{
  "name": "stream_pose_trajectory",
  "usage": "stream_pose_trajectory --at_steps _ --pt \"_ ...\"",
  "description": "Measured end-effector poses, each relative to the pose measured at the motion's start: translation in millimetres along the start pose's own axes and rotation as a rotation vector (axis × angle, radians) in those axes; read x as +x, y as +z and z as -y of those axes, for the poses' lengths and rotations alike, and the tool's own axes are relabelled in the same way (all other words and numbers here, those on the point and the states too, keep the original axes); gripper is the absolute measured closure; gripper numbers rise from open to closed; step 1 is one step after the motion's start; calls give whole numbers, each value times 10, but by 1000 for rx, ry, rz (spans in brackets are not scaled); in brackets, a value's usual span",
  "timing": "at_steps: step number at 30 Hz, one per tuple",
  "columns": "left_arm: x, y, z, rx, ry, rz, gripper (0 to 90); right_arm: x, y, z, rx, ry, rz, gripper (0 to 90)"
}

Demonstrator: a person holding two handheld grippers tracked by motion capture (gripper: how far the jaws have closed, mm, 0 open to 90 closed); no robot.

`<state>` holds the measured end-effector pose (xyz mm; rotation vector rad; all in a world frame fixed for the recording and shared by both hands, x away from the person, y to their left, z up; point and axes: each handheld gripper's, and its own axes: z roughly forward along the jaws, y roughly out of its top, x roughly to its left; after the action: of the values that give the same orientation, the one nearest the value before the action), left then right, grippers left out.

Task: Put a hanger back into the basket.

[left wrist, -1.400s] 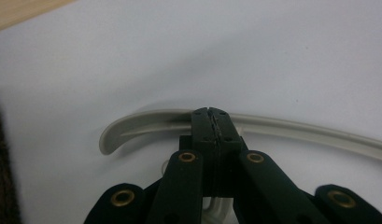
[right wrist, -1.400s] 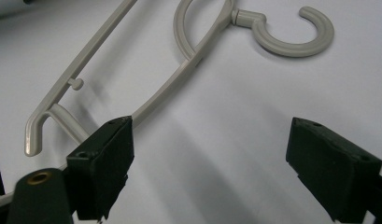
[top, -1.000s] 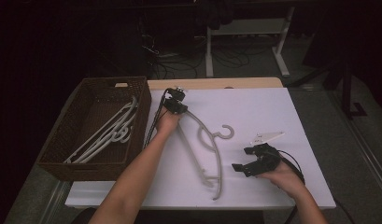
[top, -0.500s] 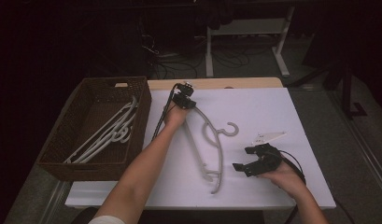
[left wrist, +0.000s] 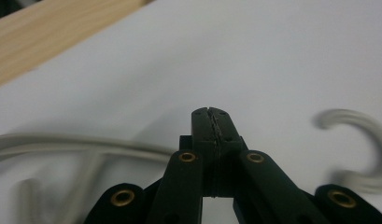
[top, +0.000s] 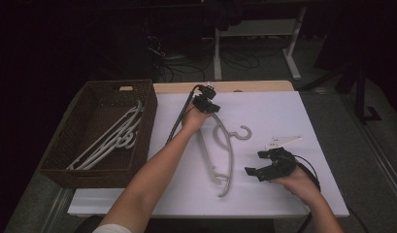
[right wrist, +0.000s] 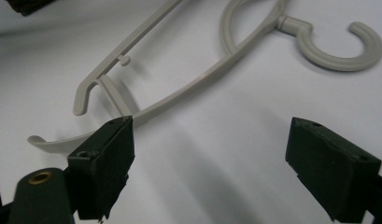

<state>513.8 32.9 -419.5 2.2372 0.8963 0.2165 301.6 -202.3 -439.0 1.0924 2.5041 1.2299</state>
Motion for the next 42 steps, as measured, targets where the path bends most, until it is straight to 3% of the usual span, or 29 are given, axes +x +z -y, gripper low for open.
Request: stream_pose_trajectory --at_steps 2,3,4,6,11,16,24,26,28,30,33,36,42 --pt "-170 33 -3 8 32 28 900 -52 -39 10 -5 17 20 151" --pt "-323 92 3 23 53 57 900 -72 -54 15 -8 20 28 150" --pt "-323 92 3 23 53 57 900 -93 -68 21 -12 27 35 148" --pt "-536 209 22 41 75 101 900 -140 -100 36 -21 43 51 143" --pt "-799 381 53 84 123 127 900 -261 -185 90 -40 81 93 137" --pt "-911 433 97 97 144 137 900 -345 -258 123 -68 107 120 137" --pt "-964 370 152 106 164 171 900 -377 -276 129 -77 114 129 137" --pt "-990 340 187 108 176 185 900 -378 -270 125 -77 111 129 137" --pt "-1021 306 233 122 178 238 900 -378 -271 125 -77 111 130 137" --pt "-1095 292 316 163 227 233 900 -378 -276 126 -79 112 130 137" --pt "-1105 219 410 143 209 264 900 -383 -277 128 -79 115 132 137" --pt "-1095 127 469 134 202 267 900 -384 -272 126 -78 114 134 137" --pt "-1179 -7 622 187 253 279 900 -382 -265 124 -73 116 135 137"
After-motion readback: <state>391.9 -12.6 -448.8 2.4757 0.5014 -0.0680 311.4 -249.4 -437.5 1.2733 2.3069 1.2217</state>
